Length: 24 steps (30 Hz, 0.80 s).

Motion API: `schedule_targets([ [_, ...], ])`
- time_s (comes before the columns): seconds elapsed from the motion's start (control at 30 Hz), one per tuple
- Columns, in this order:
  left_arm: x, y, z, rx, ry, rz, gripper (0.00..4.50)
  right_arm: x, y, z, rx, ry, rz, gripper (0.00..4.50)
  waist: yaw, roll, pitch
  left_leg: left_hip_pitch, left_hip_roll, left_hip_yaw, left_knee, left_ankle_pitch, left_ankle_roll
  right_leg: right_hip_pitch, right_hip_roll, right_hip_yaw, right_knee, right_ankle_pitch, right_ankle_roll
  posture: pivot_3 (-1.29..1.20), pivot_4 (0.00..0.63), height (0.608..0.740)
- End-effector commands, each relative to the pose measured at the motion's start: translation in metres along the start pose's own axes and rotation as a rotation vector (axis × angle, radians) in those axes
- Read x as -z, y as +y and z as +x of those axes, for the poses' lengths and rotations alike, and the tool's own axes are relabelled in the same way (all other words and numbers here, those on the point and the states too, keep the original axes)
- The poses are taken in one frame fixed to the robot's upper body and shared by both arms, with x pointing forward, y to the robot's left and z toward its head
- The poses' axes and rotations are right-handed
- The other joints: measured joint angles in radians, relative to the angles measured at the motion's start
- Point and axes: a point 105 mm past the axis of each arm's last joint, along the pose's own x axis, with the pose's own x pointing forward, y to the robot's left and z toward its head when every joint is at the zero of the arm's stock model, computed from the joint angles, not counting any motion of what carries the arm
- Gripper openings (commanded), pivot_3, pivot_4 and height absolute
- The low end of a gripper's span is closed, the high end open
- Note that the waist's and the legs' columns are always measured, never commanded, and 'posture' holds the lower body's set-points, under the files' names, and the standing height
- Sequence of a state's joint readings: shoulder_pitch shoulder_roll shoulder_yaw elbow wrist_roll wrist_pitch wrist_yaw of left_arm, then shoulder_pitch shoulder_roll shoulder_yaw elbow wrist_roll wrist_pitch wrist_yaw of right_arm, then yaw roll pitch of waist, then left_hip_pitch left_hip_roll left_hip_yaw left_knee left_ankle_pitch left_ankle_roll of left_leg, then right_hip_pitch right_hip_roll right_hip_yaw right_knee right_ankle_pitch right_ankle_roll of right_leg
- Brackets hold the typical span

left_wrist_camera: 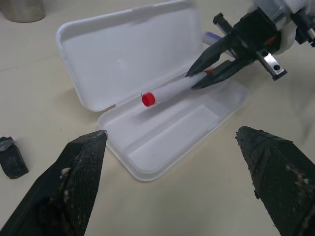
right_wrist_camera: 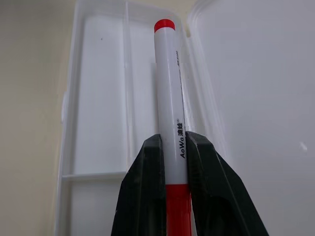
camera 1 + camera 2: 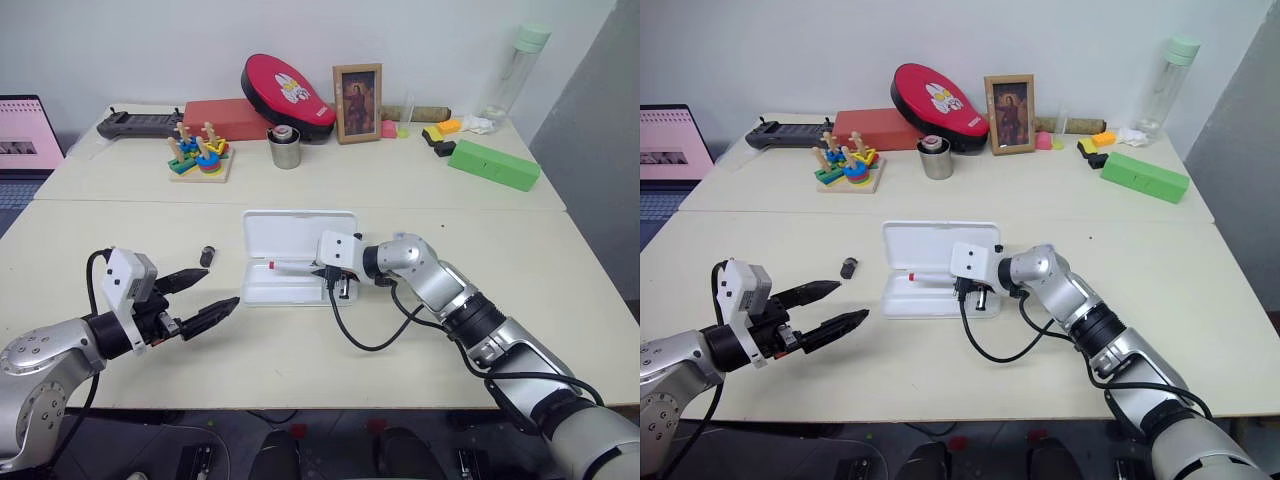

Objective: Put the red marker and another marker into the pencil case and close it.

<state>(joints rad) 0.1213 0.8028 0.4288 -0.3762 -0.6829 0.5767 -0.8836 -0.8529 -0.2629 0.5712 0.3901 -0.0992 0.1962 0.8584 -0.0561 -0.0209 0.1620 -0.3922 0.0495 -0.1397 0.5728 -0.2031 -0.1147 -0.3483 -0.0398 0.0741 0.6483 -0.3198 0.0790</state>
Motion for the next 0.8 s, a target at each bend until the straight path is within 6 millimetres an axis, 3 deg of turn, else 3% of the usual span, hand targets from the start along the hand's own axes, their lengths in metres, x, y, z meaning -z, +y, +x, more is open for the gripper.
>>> schedule_targets([
  [0.03, -0.012, -0.003, -0.002, 0.003, -0.035, 0.034, 4.50, -0.018, -0.015, -0.007, 0.044, -0.054, -0.047, 1.33, 0.000, 0.000, 0.000, 0.000, 0.000, 0.000, 0.000, 0.000, 0.000, 0.000, 0.000, 0.000, 0.000, 0.000, 0.000, 0.00, 0.150, 0.740],
  [0.23, -0.018, -0.007, 0.011, 0.053, -0.047, 0.043, 4.50, -0.036, -0.026, -0.021, 0.098, -0.139, -0.001, 2.72, 0.002, 0.000, 0.000, 0.000, 0.000, 0.000, 0.000, 0.000, 0.000, 0.000, 0.000, 0.000, 0.000, 0.000, 0.000, 0.00, 0.150, 0.740],
  [0.43, -0.032, -0.013, 0.030, 0.147, -0.087, 0.070, 4.50, -0.049, -0.030, -0.063, 0.147, -0.223, 0.135, 4.24, 0.005, 0.000, 0.000, -0.001, 0.000, 0.000, 0.000, 0.000, 0.000, 0.000, 0.000, 0.000, 0.000, 0.000, 0.000, 0.00, 0.150, 0.740],
  [0.5, -0.034, -0.019, 0.041, 0.199, -0.089, 0.079, 4.50, -0.047, -0.028, -0.075, 0.168, -0.226, 0.199, 4.47, 0.015, -0.001, 0.000, -0.001, 0.000, -0.001, 0.000, 0.000, 0.000, 0.000, 0.000, -0.001, 0.000, 0.000, 0.000, 0.00, 0.150, 0.740],
  [0.7, -0.043, -0.034, 0.073, 0.355, -0.098, 0.120, 4.50, -0.005, -0.038, -0.112, 0.426, -0.078, 0.450, 4.47, 0.023, -0.004, -0.002, -0.001, 0.000, -0.001, 0.001, 0.000, 0.000, 0.001, 0.000, -0.001, 0.000, 0.000, 0.000, 0.00, 0.150, 0.740],
  [0.8, -0.047, -0.040, 0.084, 0.415, -0.108, 0.129, 4.50, 0.033, -0.037, -0.121, 0.577, 0.086, 0.585, 4.47, 0.020, -0.003, -0.003, -0.001, 0.000, -0.001, 0.001, 0.000, 0.000, 0.001, 0.000, 0.000, 0.000, 0.000, 0.000, 0.00, 0.150, 0.740],
])
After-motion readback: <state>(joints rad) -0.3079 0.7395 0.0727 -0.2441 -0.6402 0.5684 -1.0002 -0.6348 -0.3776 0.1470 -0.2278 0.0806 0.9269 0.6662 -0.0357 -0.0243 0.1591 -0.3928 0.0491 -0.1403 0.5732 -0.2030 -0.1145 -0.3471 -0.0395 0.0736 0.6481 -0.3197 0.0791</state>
